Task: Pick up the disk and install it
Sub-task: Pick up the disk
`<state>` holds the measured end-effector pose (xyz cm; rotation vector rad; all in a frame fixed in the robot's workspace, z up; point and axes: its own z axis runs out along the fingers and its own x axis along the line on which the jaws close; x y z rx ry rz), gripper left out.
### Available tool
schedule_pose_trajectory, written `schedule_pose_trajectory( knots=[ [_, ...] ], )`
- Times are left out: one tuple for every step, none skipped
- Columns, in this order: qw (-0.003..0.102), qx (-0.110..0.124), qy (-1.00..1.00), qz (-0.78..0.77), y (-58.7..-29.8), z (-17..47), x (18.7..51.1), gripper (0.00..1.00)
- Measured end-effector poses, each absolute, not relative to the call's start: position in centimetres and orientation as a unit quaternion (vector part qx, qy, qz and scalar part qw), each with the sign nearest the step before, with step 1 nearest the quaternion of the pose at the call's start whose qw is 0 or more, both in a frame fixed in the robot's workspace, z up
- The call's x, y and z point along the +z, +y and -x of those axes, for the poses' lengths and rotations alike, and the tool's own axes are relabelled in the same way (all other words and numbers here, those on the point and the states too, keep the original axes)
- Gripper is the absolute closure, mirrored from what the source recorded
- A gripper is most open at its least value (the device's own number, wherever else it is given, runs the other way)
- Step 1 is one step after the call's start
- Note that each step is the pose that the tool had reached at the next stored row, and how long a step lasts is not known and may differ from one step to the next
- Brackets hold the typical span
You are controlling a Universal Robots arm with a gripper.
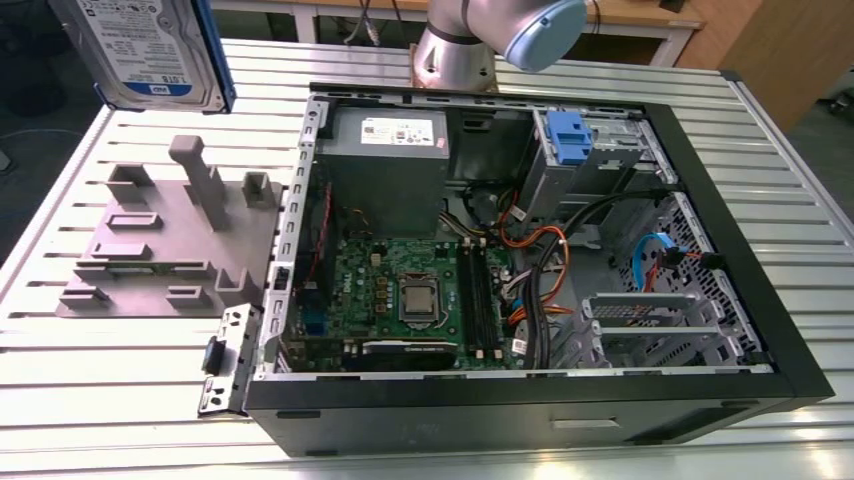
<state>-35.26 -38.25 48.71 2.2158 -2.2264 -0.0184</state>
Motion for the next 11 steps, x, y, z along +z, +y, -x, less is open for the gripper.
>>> schedule_pose_trajectory(
  knots=[
    [0.0, -0.006, -0.709, -0.705, -38.25, 35.26, 48.71, 0.64],
    [0.0, -0.006, -0.709, -0.705, -38.25, 35.26, 48.71, 0.64],
    [0.0, -0.006, -0.709, -0.705, -38.26, 35.24, 48.71, 0.64],
    [0.0, -0.006, -0.709, -0.705, -38.26, 35.2, 48.71, 0.64],
    [0.0, -0.006, -0.709, -0.705, -38.26, 35.15, 48.71, 0.64],
    [0.0, -0.006, -0.709, -0.705, -38.25, 35.07, 48.71, 0.64],
    [0.0, -0.006, -0.709, -0.705, -38.25, 35.03, 48.71, 0.64],
    [0.0, -0.006, -0.709, -0.705, -38.25, 35.01, 48.71, 0.64],
    [0.0, -0.006, -0.709, -0.705, -38.25, 34.99, 48.71, 0.64],
    [0.0, -0.006, -0.709, -0.705, -38.25, 34.96, 48.71, 0.64],
    [0.0, -0.006, -0.709, -0.705, -38.25, 34.93, 48.71, 0.64]
  ],
)
